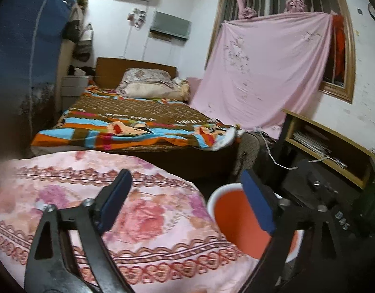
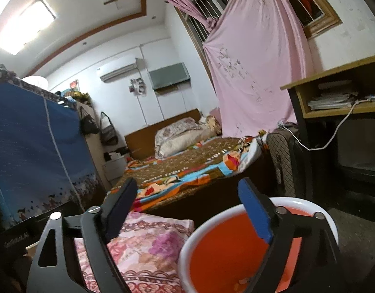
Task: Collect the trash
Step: 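Move both open tools back over the remaining items on the bed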
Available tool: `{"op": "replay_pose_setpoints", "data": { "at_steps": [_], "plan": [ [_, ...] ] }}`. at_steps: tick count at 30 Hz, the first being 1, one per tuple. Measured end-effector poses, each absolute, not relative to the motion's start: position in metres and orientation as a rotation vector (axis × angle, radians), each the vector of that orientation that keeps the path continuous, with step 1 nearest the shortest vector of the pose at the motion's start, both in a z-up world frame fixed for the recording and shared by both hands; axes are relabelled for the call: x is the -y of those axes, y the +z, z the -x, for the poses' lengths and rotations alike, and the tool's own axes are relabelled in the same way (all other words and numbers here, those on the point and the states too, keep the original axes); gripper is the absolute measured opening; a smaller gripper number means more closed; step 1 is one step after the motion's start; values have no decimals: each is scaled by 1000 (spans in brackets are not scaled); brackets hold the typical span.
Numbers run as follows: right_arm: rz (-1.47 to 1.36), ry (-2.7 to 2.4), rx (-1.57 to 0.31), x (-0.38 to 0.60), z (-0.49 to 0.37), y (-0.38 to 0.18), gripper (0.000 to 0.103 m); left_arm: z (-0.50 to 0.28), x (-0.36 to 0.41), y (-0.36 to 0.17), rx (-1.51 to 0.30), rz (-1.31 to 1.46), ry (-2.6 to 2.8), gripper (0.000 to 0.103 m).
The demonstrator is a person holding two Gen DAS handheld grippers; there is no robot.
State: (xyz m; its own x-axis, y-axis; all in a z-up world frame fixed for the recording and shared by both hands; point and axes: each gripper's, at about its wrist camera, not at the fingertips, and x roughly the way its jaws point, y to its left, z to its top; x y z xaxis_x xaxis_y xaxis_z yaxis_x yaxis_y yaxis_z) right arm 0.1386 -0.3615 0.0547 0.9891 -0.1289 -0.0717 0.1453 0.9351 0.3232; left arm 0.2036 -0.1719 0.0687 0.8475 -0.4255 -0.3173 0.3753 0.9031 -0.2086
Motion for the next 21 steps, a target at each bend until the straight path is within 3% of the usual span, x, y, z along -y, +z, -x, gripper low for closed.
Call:
{"op": "replay_pose_setpoints", "data": {
  "at_steps": [2,21],
  "plan": [
    [-327,-135,-29,356,-137,56,103,-199,159,68,-325,152,-371,91],
    [-184,39,53,277,-140,67,103,-172,69,66,-213,154,-157,92]
  ]
}}
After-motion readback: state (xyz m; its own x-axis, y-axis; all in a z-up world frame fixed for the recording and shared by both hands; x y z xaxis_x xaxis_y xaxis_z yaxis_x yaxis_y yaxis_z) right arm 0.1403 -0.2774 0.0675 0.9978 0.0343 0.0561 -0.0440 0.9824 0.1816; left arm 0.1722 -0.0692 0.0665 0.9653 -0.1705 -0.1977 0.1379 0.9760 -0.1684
